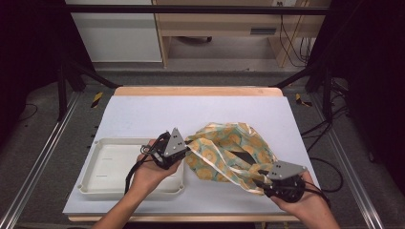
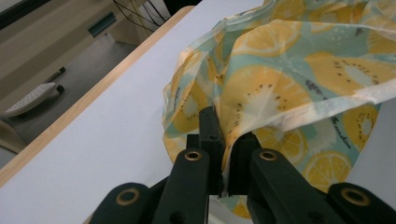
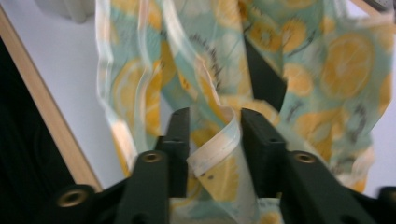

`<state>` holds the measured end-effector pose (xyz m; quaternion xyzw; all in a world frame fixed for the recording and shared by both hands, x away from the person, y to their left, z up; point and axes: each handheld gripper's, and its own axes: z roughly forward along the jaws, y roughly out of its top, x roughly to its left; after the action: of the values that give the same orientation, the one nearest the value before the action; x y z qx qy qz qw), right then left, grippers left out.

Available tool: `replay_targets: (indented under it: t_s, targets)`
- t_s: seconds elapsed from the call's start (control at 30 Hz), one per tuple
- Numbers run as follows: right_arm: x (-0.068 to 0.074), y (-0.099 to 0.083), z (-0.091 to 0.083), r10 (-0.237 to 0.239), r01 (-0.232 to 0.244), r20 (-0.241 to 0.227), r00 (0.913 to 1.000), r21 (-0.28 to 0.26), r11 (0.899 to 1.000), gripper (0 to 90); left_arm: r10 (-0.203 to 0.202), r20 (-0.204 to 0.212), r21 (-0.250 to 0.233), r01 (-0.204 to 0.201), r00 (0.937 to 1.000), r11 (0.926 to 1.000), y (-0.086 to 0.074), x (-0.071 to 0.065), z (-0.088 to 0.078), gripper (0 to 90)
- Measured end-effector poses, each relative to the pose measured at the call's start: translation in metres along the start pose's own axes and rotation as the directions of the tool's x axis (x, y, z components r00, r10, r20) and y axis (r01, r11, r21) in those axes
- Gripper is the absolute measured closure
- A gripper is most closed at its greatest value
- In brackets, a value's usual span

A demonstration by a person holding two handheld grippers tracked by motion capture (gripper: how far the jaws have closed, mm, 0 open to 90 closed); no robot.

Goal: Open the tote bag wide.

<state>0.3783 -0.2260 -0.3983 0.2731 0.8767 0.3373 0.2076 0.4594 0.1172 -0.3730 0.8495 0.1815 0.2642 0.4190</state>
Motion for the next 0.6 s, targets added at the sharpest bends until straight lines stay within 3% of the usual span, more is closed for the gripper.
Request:
replay_targets:
  t_s: [0.1, 0.23, 0.33, 0.4, 0.5, 0.6]
  targets:
    - [0.012, -0.011, 0.0, -0.011, 0.011, 0.03, 0.9995, -0.013, 1.0, 89.0, -0.006, -0.016, -0.007, 0.006, 0.9999, 1.0, 0.001, 0.0, -0.002, 88.0]
    - [0.023, -0.022, -0.001, -0.008, 0.011, 0.076, 0.9971, -0.032, 0.999, 90.0, -0.001, -0.031, -0.003, 0.001, 0.9995, 1.0, 0.002, -0.004, -0.002, 88.4]
    - [0.027, -0.028, 0.002, -0.016, 0.017, 0.06, 0.9981, -0.013, 1.0, 89.4, 0.001, 0.0, -0.008, -0.001, 1.0, 1.0, 0.001, -0.009, -0.002, 88.4]
    - [0.026, -0.027, 0.0, -0.008, 0.009, 0.053, 0.9986, -0.023, 1.0, 74.3, 0.01, 0.021, -0.011, -0.01, 0.9997, 0.9999, -0.003, -0.014, -0.005, 88.3]
    - [0.02, -0.021, -0.01, 0.019, -0.016, 0.038, 0.9991, -0.077, 0.997, 58.9, 0.022, 0.051, 0.005, -0.022, 0.9985, 0.9997, -0.01, -0.019, -0.006, 88.0]
    - [0.016, -0.009, -0.019, 0.01, -0.006, 0.034, 0.9994, -0.098, 0.995, 51.3, 0.036, 0.073, 0.03, -0.039, 0.9967, 0.9988, -0.019, -0.024, -0.007, 87.9]
